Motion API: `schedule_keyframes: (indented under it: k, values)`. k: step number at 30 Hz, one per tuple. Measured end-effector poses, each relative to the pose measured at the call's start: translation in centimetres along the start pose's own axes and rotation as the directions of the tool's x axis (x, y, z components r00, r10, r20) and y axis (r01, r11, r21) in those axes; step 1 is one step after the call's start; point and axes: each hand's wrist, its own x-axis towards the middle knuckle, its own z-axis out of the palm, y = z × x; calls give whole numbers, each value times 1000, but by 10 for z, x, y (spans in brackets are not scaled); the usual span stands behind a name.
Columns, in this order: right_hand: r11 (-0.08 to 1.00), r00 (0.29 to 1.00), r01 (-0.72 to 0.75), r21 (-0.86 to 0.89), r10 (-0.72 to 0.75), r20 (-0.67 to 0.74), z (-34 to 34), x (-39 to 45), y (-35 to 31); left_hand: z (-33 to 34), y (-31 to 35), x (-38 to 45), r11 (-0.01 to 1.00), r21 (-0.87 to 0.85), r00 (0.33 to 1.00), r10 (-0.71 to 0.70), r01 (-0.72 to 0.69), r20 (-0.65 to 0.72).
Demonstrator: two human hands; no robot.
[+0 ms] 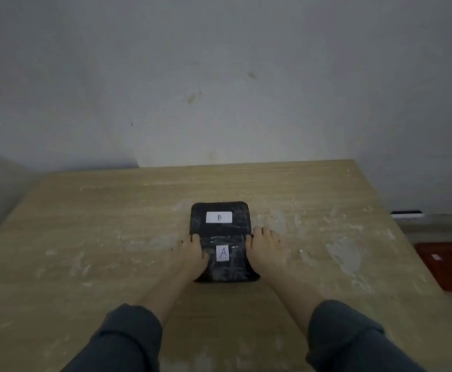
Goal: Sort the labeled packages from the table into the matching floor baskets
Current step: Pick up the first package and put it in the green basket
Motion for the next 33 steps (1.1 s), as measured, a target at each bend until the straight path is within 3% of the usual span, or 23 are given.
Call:
schedule_keyframes:
  k: [8, 14, 19, 26, 30, 33]
  values:
    - [986, 1000, -22, 168, 22, 2, 34, -11, 11, 43, -18, -9, 978, -208, 986, -28, -7, -166]
    - [944, 999, -49, 326, 53, -4, 45, -14, 9, 59, -15, -15, 883, -469, 984, -67, -18, -165]
    - [922, 998, -44, 385, 57, -23, 46, -16, 8, 60, -11, -20, 872, -489, 981, -92, -3, -171]
    - [853, 978, -76, 516, 165, -128, 14, -19, 17, 31, 24, -20, 828, -553, 958, -77, -93, -276]
    - [840, 940, -122, 529, 268, -209, -25, -19, 42, 4, 66, -13, 824, -524, 940, 28, -215, -341]
    - [857, 914, -148, 493, 308, -263, -56, -24, 79, -9, 111, -12, 825, -504, 946, 102, -254, -308]
